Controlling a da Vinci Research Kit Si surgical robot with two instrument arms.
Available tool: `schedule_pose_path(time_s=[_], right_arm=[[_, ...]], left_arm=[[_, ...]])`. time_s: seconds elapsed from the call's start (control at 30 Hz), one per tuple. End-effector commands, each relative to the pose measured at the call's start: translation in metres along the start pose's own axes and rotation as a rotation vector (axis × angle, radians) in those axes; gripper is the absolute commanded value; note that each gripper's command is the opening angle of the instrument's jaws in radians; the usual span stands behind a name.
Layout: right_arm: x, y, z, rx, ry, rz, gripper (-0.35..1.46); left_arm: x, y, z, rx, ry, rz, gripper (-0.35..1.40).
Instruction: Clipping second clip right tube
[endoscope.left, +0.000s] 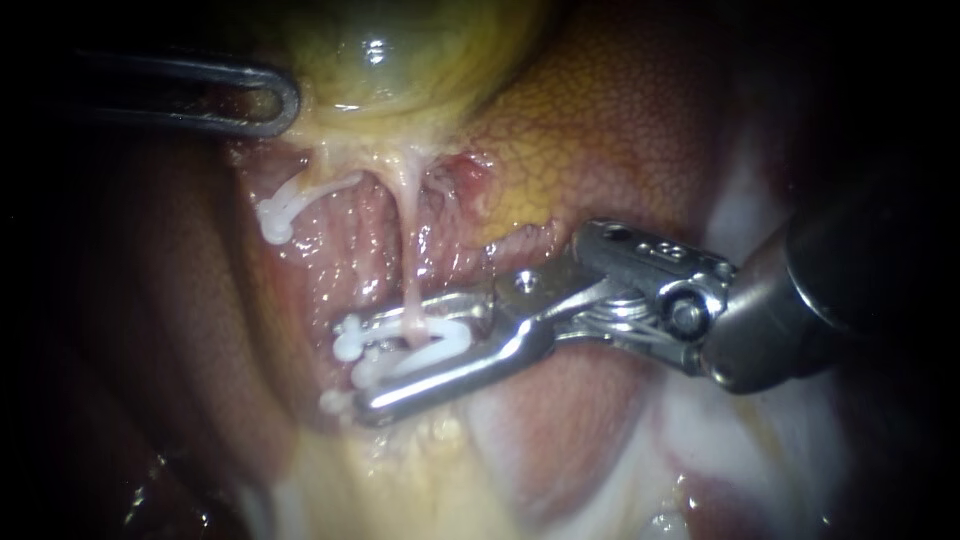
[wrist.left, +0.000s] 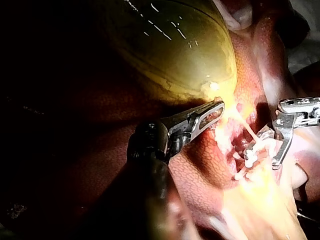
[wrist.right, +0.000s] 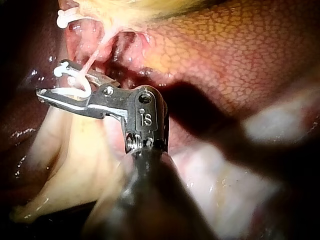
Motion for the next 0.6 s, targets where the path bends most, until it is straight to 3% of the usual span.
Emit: schedule_pose_path(time_s=[0.03,0.6], right_arm=[[0.0,0.0002,-0.0001,-0.001,-0.001,0.0,0.35],[-0.0002,0.0009,-0.0009,0.0,-0.002,-0.001,-0.12]], left_arm=[[0.0,0.0,0.0,0.0,0.0,0.0,-0.35],[0.0001,0.0,0.0001,-0.001,-0.001,0.0,-0.35]])
